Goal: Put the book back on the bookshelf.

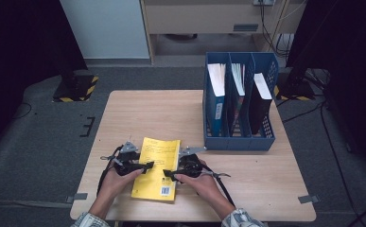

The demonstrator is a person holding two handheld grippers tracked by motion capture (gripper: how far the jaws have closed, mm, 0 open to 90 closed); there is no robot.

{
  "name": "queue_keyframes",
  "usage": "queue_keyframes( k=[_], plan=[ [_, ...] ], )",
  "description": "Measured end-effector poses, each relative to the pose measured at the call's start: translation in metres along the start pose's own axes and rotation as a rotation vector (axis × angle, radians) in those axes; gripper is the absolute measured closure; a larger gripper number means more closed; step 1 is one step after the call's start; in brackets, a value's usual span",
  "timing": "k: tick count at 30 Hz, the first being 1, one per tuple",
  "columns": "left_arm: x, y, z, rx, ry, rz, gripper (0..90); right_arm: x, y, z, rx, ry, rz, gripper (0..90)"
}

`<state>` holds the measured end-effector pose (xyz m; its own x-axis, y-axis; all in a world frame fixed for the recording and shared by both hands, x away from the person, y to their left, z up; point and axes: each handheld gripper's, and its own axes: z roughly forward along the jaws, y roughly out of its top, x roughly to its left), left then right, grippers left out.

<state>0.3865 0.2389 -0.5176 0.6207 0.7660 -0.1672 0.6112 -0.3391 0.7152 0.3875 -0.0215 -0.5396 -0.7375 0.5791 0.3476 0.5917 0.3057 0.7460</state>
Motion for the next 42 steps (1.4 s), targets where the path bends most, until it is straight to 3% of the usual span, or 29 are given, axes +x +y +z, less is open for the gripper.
queue_keyframes(
  k=[3, 8, 12, 20, 25, 26, 32, 42],
  plan=[
    [0.001, -0.001, 0.002, 0.014, -0.004, -0.013, 32.9, 0.001, 0.0, 0.001, -0.001, 0.002, -0.001, 22.2],
    [0.001, -0.001, 0.002, 0.018, -0.002, -0.017, 33.2, -0.002, 0.006, 0.003, 0.023, 0.025, 0.039, 24.1],
    [0.001, -0.001, 0.003, 0.021, -0.041, -0.033, 33.5, 0.002, 0.013, 0.011, 0.046, 0.042, 0.042, 23.9],
    [0.001, -0.001, 0.0, 0.016, -0.039, -0.035, 35.3, 0.006, 0.019, 0.014, 0.082, 0.023, 0.032, 25.8],
    [0.003, 0.001, -0.004, 0.007, -0.027, -0.043, 49.0, 0.003, 0.02, 0.014, 0.081, 0.015, 0.05, 32.5],
    [0.003, 0.001, -0.005, 0.009, -0.026, -0.044, 51.1, 0.002, 0.021, 0.013, 0.082, 0.018, 0.073, 34.9],
    [0.004, 0.005, -0.008, 0.006, -0.025, -0.055, 63.0, 0.0, 0.023, 0.013, 0.096, 0.015, 0.075, 37.5],
    [0.003, 0.007, -0.01, 0.012, -0.018, -0.047, 67.2, -0.001, 0.024, 0.013, 0.105, 0.022, 0.092, 39.1]
  ],
)
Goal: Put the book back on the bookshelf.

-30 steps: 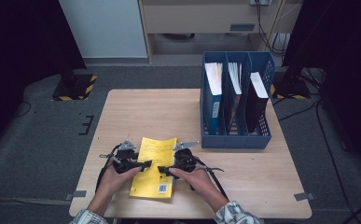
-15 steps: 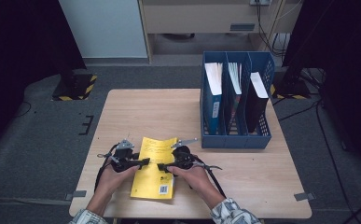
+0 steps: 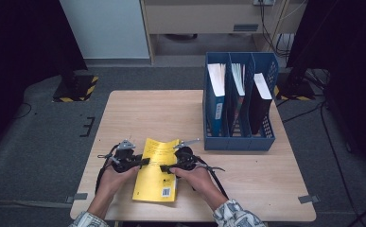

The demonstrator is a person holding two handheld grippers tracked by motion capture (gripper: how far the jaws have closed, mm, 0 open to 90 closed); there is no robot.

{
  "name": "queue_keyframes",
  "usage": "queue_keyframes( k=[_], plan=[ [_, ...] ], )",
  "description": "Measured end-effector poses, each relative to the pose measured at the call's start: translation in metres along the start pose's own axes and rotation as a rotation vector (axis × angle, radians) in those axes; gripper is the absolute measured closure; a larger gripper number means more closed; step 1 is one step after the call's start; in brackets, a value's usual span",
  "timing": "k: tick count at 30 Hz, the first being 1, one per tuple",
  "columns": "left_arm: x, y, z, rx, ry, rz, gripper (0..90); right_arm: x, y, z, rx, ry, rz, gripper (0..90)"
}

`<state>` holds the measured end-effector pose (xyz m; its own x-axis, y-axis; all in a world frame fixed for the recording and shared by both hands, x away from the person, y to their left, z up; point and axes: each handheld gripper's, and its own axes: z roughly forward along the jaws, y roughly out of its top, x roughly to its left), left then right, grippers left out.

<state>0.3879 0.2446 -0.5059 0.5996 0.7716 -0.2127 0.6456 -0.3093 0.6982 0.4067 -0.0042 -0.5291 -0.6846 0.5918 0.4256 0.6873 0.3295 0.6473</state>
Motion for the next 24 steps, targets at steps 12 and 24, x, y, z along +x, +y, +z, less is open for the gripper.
queue_keyframes(
  k=[12, 24],
  plan=[
    [-0.001, 0.009, -0.012, -0.014, -0.012, -0.007, 73.1, 0.005, 0.009, -0.011, -0.008, -0.001, -0.025, 48.4],
    [0.001, 0.035, -0.025, -0.037, -0.009, 0.009, 77.1, 0.009, 0.036, -0.03, -0.033, -0.041, -0.073, 56.6]
  ],
)
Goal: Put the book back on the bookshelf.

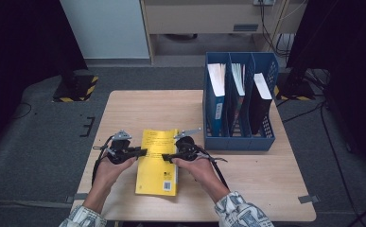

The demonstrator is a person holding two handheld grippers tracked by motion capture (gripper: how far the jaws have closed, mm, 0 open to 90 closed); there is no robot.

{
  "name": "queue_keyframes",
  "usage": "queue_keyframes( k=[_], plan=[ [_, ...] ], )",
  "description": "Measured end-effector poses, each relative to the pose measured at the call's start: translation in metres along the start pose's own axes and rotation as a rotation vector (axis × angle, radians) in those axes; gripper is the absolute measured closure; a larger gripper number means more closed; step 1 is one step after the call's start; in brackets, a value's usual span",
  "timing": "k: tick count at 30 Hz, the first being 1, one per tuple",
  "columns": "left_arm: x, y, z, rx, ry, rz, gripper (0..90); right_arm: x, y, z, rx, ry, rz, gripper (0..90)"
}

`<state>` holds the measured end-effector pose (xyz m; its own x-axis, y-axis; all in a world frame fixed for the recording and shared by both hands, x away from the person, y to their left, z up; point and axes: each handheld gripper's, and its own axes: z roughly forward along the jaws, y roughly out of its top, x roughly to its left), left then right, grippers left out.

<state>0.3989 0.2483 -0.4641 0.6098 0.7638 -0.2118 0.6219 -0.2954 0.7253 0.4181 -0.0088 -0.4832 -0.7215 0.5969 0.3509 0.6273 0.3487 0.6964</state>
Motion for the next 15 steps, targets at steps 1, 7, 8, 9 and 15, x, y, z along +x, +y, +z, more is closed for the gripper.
queue_keyframes(
  k=[1, 7, 8, 9, 15],
  plan=[
    [0.0, 0.003, -0.001, -0.001, 0.0, 0.0, 77.6, 0.0, 0.003, -0.001, -0.004, -0.005, -0.005, 57.3],
    [0.002, 0.017, -0.005, -0.021, 0.005, 0.009, 80.0, 0.0, 0.017, -0.009, -0.021, -0.031, -0.028, 60.1],
    [0.003, 0.019, -0.005, -0.02, 0.004, 0.01, 80.1, 0.0, 0.019, -0.01, -0.021, -0.037, -0.035, 60.2],
    [0.003, 0.021, -0.005, -0.017, 0.006, 0.013, 80.3, 0.0, 0.021, -0.01, -0.021, -0.039, -0.038, 60.5],
    [0.006, 0.034, -0.007, -0.015, 0.018, 0.03, 81.5, -0.002, 0.033, -0.014, -0.032, -0.059, -0.062, 62.2]
  ],
)
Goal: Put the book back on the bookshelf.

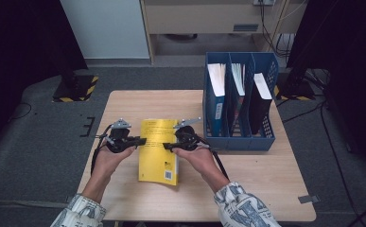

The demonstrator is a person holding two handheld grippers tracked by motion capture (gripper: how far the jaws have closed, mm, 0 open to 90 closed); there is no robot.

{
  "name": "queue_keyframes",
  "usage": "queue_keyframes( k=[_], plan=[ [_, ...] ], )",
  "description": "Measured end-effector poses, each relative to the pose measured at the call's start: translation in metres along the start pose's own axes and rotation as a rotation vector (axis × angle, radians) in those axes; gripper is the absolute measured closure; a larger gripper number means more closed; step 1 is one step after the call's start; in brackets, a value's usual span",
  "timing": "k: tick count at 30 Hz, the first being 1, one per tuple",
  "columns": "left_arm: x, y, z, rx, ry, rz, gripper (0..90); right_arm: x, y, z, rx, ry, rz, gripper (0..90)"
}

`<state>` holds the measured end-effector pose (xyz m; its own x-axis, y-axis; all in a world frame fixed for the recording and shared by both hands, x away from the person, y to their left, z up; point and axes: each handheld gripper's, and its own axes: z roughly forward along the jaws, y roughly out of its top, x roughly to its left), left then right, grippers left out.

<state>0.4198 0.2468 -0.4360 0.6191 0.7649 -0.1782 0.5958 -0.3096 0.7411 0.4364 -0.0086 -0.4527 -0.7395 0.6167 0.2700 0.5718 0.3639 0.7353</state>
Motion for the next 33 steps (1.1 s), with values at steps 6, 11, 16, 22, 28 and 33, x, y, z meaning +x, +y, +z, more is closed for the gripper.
queue_keyframes(
  k=[6, 11, 16, 22, 28, 33],
  plan=[
    [0.002, 0.008, -0.002, -0.012, 0.004, 0.006, 82.3, 0.0, 0.01, -0.003, -0.005, -0.019, -0.025, 63.8],
    [0.003, 0.015, -0.002, -0.016, 0.016, 0.02, 82.5, -0.004, 0.017, -0.004, -0.015, -0.039, -0.033, 64.8],
    [0.002, 0.02, 0.0, -0.01, 0.021, 0.032, 82.5, -0.007, 0.02, -0.006, -0.021, -0.048, -0.032, 65.2],
    [0.003, 0.024, 0.001, -0.009, 0.023, 0.035, 82.6, -0.009, 0.021, -0.005, -0.03, -0.056, -0.034, 65.4],
    [0.006, 0.036, 0.004, -0.016, 0.041, 0.057, 82.7, -0.013, 0.03, -0.006, -0.052, -0.093, -0.058, 66.6],
    [0.01, 0.047, 0.009, -0.026, 0.06, 0.074, 82.7, -0.02, 0.038, -0.005, -0.077, -0.122, -0.061, 67.3]
  ],
)
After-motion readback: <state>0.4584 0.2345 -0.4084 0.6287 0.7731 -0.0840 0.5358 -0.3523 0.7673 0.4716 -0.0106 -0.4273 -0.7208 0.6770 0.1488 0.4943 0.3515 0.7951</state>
